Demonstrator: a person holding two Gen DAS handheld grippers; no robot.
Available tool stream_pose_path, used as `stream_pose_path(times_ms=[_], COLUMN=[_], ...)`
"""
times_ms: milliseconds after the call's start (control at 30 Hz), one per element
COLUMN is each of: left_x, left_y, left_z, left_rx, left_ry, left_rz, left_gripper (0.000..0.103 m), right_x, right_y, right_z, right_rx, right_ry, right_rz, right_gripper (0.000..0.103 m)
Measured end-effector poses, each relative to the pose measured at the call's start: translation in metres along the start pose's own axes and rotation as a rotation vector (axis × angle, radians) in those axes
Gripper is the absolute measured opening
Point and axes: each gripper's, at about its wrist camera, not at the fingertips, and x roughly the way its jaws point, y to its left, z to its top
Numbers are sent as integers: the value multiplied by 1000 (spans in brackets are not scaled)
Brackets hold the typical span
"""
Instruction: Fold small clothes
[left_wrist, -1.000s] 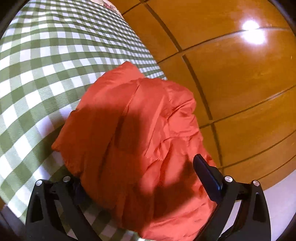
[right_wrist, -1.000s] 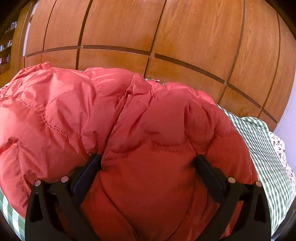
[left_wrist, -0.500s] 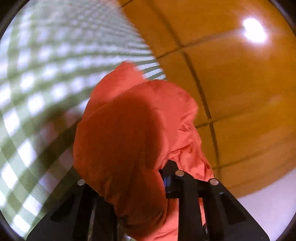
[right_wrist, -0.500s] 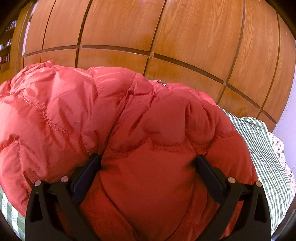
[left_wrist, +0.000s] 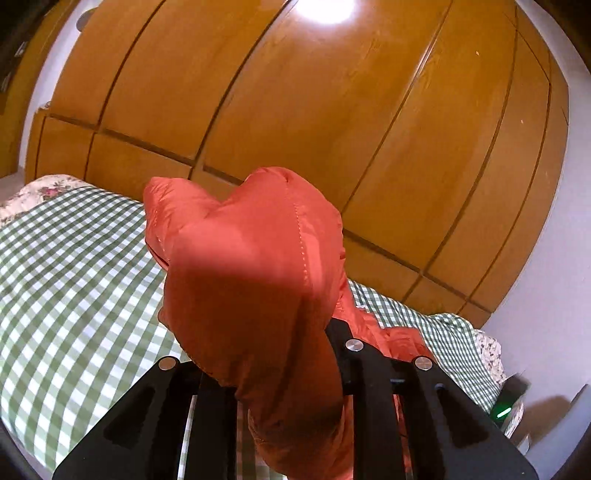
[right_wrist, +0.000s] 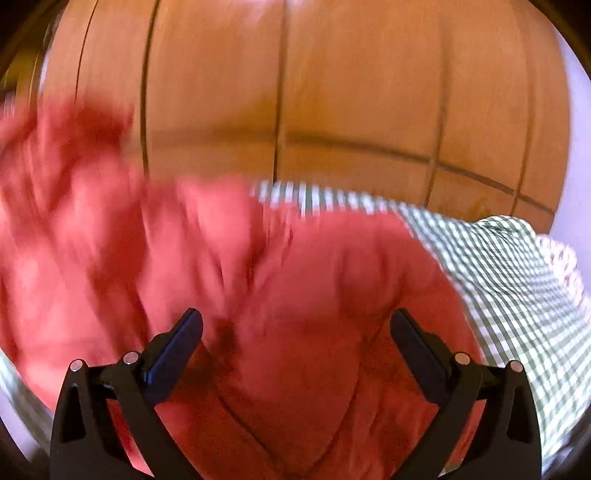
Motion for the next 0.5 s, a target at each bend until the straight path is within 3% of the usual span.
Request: stream_pose_path(times_ms=[67,133,233,267,367,500], left_x=[1,2,5,11,20,21], left_y=[0,0,-9,-17,-37,-77], left_z=[1,2,1,-3,-12,-14], left_rx=[-13,-12,13,28,127,294], left_ry=[0,0,22,66,83,73], left_rz=[-5,-9,-34,-44,-25,-54], left_gripper=[18,18,18,18,18,18], right_x=[2,24,71,76,78,66], right_y=[7,28,69,77,86,67], right_z=[14,15,-18,-27,-28,-20], right_rx=[21,-31,-153,-172,-214,-164], right_ry=[-17,52,213,215,228,247], right_rz=[46,78,77,65,40,129], right_gripper=[101,101,101,101,101,101])
